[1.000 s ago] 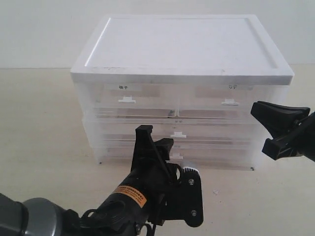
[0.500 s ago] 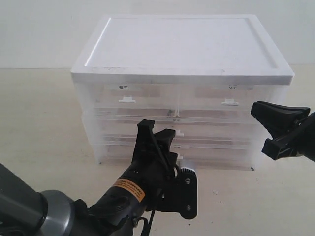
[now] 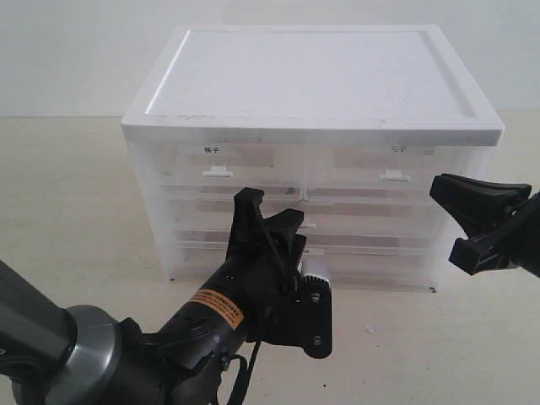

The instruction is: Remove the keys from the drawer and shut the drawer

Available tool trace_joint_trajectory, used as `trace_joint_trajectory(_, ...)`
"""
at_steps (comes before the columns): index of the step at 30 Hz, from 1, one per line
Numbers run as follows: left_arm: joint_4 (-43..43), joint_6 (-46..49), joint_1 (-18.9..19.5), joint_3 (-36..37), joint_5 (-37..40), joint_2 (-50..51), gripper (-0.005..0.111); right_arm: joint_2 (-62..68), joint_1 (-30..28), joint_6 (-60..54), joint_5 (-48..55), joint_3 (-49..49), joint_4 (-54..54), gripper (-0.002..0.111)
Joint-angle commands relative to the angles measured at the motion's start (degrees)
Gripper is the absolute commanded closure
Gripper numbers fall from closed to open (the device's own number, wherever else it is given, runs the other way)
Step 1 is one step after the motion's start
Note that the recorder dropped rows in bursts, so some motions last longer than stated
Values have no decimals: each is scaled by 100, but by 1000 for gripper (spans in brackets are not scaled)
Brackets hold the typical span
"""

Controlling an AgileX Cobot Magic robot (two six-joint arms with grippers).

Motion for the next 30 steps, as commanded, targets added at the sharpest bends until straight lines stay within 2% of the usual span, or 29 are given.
trace_joint_trajectory(1, 75, -80, 54, -1, -30, 8, 93, 22, -13, -42, 2, -19, -14, 108)
trace_joint_trajectory(2, 116, -9, 54, -1, -30, 8, 101, 22, -13, -42, 2, -19, -14, 108)
trace_joint_trajectory(3, 116, 187, 54, -1, -19, 8, 102, 22, -13, -42, 2, -19, -14, 108)
trace_joint_trajectory(9, -92, 483, 2, -1, -2, 8, 102, 22, -13, -42, 2, -19, -14, 108)
trace_joint_trajectory(13, -398, 483, -194, -1, 118, 8, 102, 22, -13, -42, -15, -19, 20, 108)
trace_joint_trajectory(20, -426, 540, -411, 84, 276, 8, 102, 22, -13, -42, -16, -19, 30, 108)
trace_joint_trajectory(30, -735, 659, -740, 527, 76, -39, 102, 22, -13, -42, -3, -19, 43, 108)
